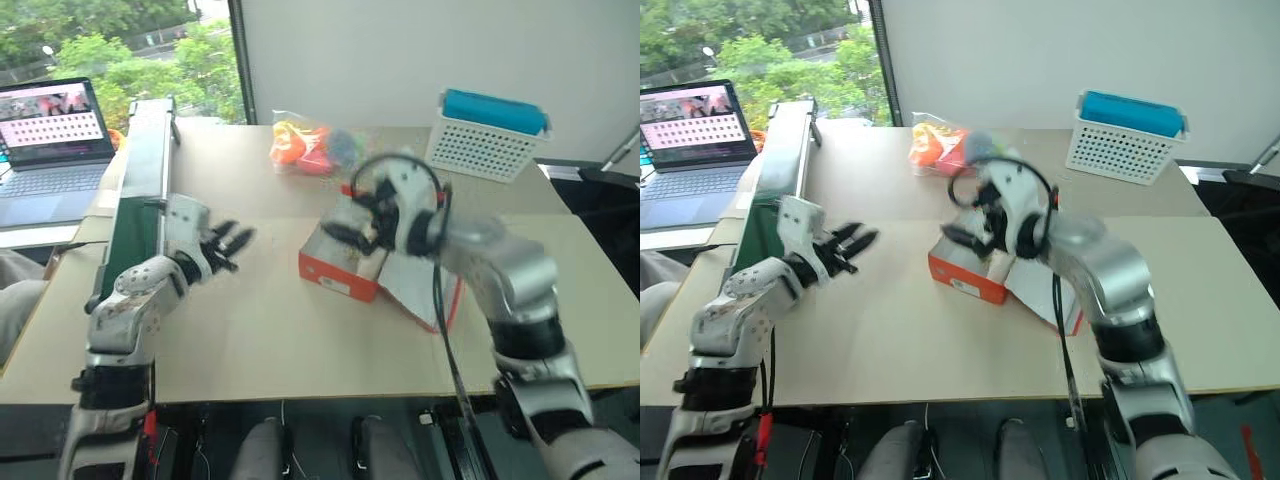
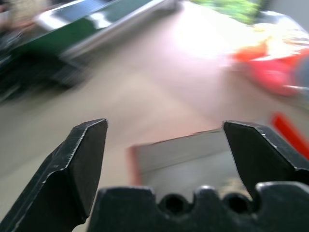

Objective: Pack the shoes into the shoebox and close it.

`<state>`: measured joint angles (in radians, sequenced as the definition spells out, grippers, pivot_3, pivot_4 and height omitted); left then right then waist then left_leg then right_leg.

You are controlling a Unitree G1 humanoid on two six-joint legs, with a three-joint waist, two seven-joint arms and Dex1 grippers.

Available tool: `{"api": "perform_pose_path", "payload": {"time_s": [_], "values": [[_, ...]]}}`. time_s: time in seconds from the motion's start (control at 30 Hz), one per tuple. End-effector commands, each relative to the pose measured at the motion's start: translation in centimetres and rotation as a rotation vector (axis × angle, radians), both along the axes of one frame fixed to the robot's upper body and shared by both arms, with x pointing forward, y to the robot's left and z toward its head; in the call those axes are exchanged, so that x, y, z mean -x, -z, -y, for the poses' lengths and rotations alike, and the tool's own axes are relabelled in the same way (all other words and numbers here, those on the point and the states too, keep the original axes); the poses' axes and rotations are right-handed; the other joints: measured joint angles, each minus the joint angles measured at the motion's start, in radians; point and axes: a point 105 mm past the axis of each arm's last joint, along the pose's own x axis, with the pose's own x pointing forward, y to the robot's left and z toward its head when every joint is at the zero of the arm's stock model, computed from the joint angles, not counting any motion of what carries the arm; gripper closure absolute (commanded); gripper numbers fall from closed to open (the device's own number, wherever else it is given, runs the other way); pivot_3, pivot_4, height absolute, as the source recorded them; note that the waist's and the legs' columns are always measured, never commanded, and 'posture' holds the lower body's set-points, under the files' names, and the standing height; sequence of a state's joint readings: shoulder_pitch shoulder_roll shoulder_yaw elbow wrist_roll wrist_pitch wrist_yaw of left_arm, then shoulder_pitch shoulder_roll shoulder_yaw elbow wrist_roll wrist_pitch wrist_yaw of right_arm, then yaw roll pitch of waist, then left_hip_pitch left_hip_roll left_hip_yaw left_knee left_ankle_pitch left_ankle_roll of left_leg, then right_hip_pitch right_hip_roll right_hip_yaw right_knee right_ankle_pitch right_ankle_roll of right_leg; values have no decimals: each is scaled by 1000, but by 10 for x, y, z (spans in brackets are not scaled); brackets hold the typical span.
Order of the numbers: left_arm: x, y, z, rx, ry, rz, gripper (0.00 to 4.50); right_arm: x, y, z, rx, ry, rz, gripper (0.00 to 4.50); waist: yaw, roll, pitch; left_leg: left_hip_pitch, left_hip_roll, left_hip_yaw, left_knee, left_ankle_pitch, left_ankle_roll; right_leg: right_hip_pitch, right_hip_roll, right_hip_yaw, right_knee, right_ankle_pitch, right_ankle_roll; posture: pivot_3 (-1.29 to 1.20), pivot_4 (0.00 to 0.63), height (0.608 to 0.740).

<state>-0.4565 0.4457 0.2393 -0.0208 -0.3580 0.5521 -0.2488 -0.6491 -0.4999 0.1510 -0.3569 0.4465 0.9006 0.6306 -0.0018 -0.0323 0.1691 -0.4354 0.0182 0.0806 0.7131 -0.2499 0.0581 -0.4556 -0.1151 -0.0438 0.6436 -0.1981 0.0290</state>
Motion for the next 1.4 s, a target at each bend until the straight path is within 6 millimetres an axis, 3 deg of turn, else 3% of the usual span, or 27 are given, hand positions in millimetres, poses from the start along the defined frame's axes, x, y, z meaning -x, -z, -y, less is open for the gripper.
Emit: {"api": "perform_pose_path", "payload": {"time_s": [0.03,0.1,0.27,0.3,0.33,0.5,0.67,0.97,1.4], "values": [[11,-21,-70,-21,-483,128,2505,37,12,5,17,-186,26,23,2,-1,1,0,0,0,0,0,1,0,-1,0,-1,0,0,0,150,699],[20,-4,-91,-11,-617,70,2505,38,24,10,29,-168,29,23,0,-1,1,0,-1,1,0,-1,1,0,-2,0,-1,0,0,0,150,699],[29,31,-108,-38,-696,-60,2505,20,41,14,-18,-57,1,23,3,-2,0,4,0,1,0,0,-1,1,-2,0,2,1,0,0,150,699],[30,34,-110,-45,-701,-71,2009,18,43,14,-27,-45,-5,0,4,-2,0,4,0,1,0,0,-1,1,-2,0,2,0,-1,0,150,699],[30,36,-111,-53,-693,-76,1882,17,45,12,-44,-41,-16,0,5,-2,0,4,0,1,0,0,-1,1,-2,-1,2,0,-1,0,150,699],[28,38,-114,-57,-672,-82,17,16,54,8,-50,-35,-27,0,13,-3,0,2,-1,1,0,0,-1,0,-4,-1,2,0,-1,0,150,699],[24,32,-117,-46,-646,-55,17,18,55,5,-70,-40,-28,0,14,-3,0,2,-1,1,0,0,-1,0,-6,-3,2,1,-1,0,150,699],[17,18,-106,-31,-558,17,17,19,49,3,-89,-36,6,0,14,-3,0,2,-2,1,0,0,-1,0,-6,-3,2,1,-1,0,150,699],[12,22,-96,-23,-501,-14,17,20,48,-1,-87,-50,17,0,13,-3,0,2,-2,2,0,0,-1,0,-6,-4,3,1,-1,0,150,699]]}}
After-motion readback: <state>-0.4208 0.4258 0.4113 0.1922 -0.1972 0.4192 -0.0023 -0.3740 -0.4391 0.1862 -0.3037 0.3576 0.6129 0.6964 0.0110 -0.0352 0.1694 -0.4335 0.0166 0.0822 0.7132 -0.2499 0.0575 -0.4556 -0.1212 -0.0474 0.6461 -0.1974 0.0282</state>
